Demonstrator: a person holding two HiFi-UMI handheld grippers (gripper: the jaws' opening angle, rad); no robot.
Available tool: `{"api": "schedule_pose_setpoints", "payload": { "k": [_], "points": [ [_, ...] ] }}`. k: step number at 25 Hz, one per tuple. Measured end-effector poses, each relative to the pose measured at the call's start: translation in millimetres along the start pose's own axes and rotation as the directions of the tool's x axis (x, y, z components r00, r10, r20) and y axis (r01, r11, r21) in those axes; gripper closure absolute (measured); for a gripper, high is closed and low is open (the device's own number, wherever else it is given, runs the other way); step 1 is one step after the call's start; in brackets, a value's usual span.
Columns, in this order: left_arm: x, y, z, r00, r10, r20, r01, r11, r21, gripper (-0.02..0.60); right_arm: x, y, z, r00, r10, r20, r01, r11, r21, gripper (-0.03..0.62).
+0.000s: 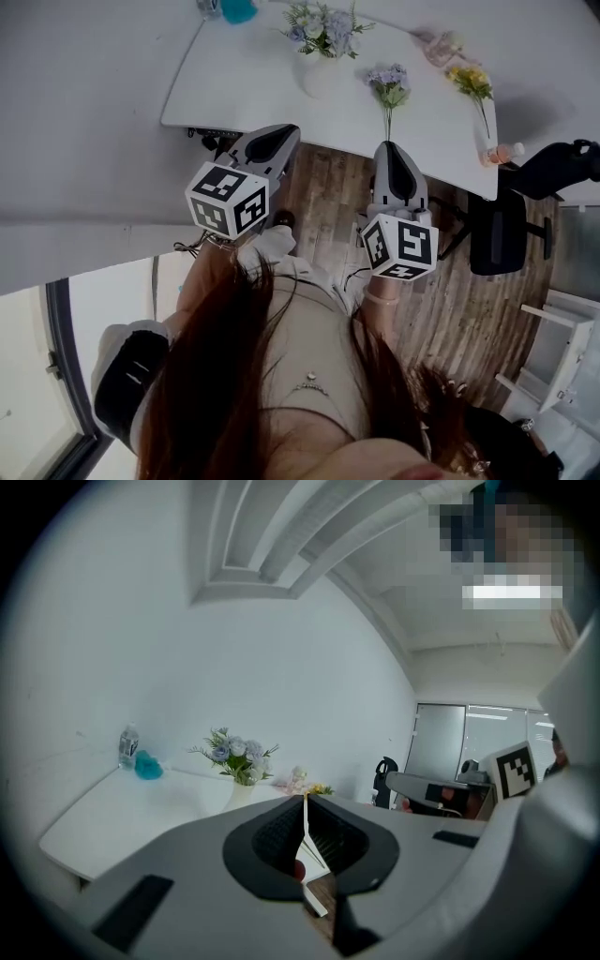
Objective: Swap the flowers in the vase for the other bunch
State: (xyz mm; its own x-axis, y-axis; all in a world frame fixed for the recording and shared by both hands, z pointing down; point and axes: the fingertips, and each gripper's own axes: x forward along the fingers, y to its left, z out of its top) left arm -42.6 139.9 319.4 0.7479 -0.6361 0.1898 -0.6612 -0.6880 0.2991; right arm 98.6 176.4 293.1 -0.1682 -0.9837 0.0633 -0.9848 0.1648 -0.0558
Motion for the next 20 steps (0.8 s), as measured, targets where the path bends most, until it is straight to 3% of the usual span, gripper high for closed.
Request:
{"api": "schedule_pose_setpoints", "payload": {
  "k": [6, 20],
  "points": [
    [29, 23, 10, 0.997, -0.077, -0.012, 0.077, 0.997, 0.003, 0.569, 35, -3, 0, 1.000, -0.027, -0.011, 0.027, 1.000, -0.004, 0.560],
    [65, 75, 18, 0.988, -0.149, -0.030, 0.148, 0.989, -0.029, 0.569, 90, -1, 4, 0.996, -0.086, -0.014, 0.085, 0.996, -0.035, 0.560]
  ]
}}
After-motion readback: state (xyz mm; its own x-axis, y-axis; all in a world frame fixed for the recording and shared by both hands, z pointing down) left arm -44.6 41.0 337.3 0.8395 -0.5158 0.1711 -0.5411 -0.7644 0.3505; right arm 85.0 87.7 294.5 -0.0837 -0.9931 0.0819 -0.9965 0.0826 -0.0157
